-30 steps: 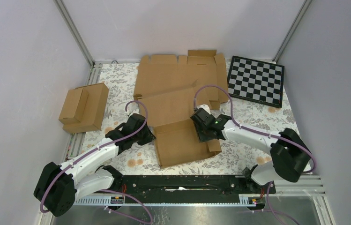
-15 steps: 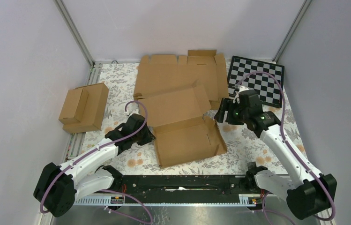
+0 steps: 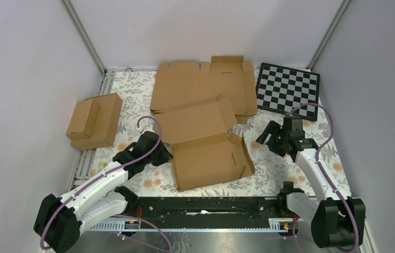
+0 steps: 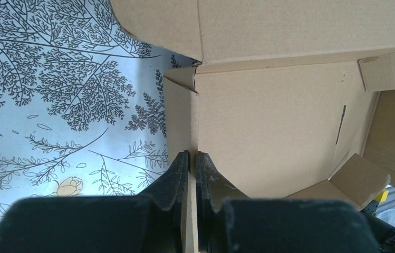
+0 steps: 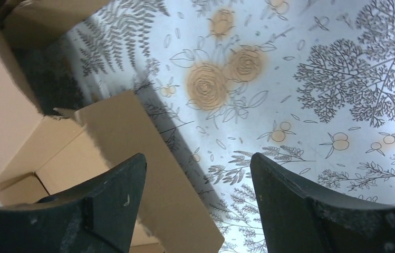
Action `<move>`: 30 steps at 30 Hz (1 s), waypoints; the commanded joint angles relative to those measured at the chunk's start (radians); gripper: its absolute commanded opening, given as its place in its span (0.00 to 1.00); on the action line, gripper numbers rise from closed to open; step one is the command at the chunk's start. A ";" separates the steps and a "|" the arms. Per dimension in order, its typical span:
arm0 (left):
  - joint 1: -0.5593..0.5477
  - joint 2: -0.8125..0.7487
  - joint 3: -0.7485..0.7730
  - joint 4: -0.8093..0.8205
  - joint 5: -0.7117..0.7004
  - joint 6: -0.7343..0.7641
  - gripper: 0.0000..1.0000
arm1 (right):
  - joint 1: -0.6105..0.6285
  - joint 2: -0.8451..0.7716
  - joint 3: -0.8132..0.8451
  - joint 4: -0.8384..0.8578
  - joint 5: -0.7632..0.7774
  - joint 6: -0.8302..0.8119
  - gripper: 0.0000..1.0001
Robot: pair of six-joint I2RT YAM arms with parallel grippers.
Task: Fold the paper box
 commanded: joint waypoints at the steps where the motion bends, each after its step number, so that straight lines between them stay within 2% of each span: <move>1: 0.002 -0.024 -0.019 0.037 0.016 0.002 0.00 | -0.056 0.005 -0.067 0.114 -0.118 0.066 0.79; 4: 0.002 -0.022 -0.035 0.040 0.018 -0.005 0.00 | -0.068 0.066 -0.114 0.174 -0.226 0.082 0.78; 8: 0.002 -0.031 -0.063 0.061 0.016 -0.023 0.00 | -0.071 0.142 -0.202 0.386 -0.548 0.113 0.78; 12: 0.003 -0.028 -0.085 0.093 0.028 -0.034 0.00 | -0.071 0.245 -0.209 0.422 -0.700 0.071 0.78; 15: 0.002 -0.022 -0.103 0.117 0.034 -0.040 0.00 | -0.070 0.259 -0.230 0.503 -0.765 0.075 0.75; 21: 0.003 -0.005 -0.106 0.145 0.060 -0.040 0.00 | -0.063 0.214 -0.234 0.519 -0.833 0.091 0.67; 24: 0.002 0.013 -0.092 0.137 0.051 -0.032 0.00 | -0.031 0.196 -0.235 0.518 -0.821 0.099 0.65; 30: 0.002 0.034 -0.073 0.127 0.042 -0.029 0.00 | 0.127 0.175 -0.183 0.399 -0.623 0.049 0.59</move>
